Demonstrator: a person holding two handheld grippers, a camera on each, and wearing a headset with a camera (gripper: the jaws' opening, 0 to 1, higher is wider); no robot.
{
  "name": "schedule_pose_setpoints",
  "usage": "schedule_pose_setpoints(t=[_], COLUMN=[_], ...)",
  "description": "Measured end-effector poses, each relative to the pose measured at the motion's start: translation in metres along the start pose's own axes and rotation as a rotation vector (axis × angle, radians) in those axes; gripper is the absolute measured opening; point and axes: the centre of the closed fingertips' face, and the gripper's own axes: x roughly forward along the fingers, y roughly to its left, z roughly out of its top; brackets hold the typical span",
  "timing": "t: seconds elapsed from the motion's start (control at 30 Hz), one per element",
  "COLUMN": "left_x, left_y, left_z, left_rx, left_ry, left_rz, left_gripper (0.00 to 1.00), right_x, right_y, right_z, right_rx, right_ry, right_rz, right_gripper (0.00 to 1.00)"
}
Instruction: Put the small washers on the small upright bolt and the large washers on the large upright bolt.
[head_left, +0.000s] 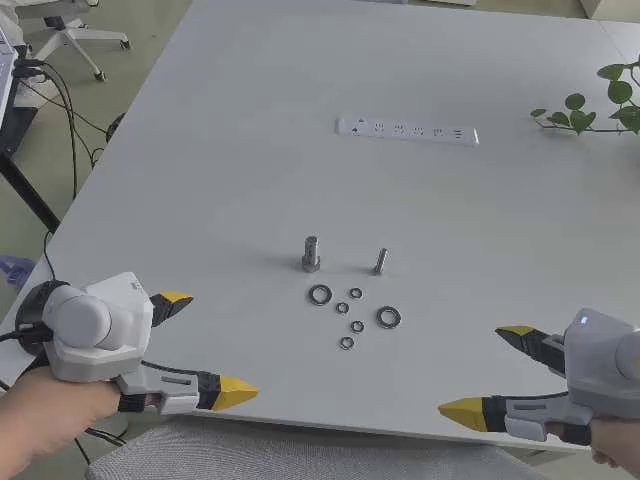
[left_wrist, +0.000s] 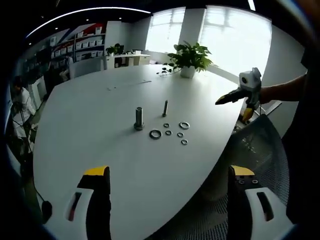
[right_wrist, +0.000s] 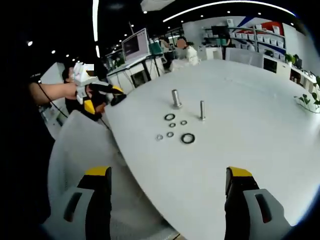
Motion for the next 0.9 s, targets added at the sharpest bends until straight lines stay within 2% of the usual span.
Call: schedule_pose_setpoints(t=[0.73,0.9], left_x=[-0.0014,-0.0008], left_y=[0.0025,-0.0007], left_z=[0.0003,-0.0001], left_rx=[0.018,0.026], left_ry=[0.003,0.005], left_rz=[0.017,0.015], left_gripper=[0.97,0.97], right_x=[-0.0044,-0.0039], right_y=[0.0085,0.0102], right_z=[0.0028,0.0064], right_rx=[0.010,0.006], right_ry=[0.000,-0.003], right_rz=[-0.005,-0.006], right_gripper=[0.94,0.94])
